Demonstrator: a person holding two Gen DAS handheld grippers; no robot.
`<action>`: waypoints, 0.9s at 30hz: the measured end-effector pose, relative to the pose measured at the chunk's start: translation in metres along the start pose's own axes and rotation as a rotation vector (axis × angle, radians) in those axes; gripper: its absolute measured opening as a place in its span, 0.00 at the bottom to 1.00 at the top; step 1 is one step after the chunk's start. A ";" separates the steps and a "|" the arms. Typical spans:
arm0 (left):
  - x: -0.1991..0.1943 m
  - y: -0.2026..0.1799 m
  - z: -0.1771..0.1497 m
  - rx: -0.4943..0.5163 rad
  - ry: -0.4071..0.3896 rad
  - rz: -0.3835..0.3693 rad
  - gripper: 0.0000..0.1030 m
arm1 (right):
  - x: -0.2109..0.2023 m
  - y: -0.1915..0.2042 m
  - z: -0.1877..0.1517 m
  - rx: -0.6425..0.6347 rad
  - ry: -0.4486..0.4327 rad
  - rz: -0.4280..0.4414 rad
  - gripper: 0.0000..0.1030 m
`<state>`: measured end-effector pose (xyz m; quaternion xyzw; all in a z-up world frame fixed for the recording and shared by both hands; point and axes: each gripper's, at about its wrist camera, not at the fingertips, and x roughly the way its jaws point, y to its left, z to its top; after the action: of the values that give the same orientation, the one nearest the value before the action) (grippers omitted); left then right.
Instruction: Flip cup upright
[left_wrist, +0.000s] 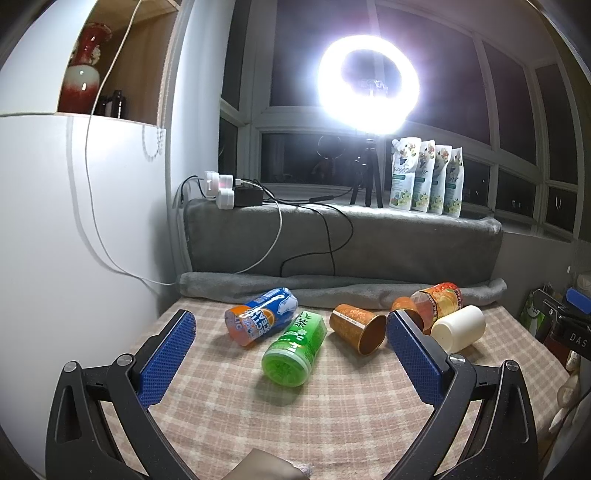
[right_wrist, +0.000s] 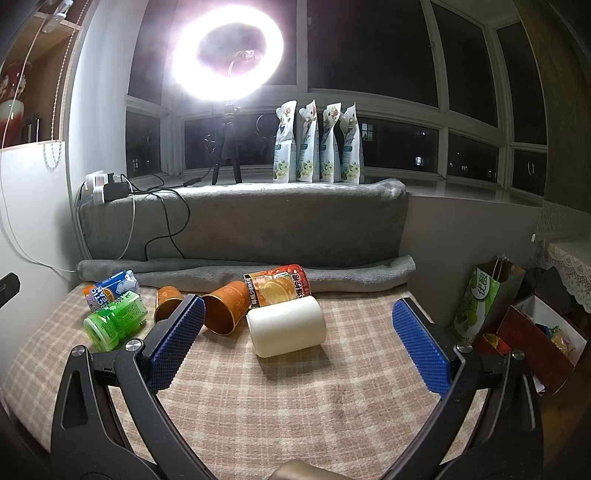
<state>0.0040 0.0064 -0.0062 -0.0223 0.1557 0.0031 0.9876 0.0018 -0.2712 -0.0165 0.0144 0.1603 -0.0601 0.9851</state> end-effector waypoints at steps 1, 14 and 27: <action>0.000 0.000 0.000 -0.001 0.001 0.000 0.99 | 0.000 0.000 0.000 -0.001 0.000 0.000 1.00; 0.001 0.001 0.000 -0.003 0.000 0.001 0.99 | 0.001 0.002 -0.001 -0.003 0.001 -0.001 1.00; 0.006 0.007 -0.001 -0.017 0.021 0.010 0.99 | 0.001 0.005 -0.001 -0.006 0.008 0.007 1.00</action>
<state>0.0093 0.0138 -0.0098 -0.0299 0.1661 0.0092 0.9856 0.0032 -0.2665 -0.0180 0.0123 0.1646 -0.0563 0.9847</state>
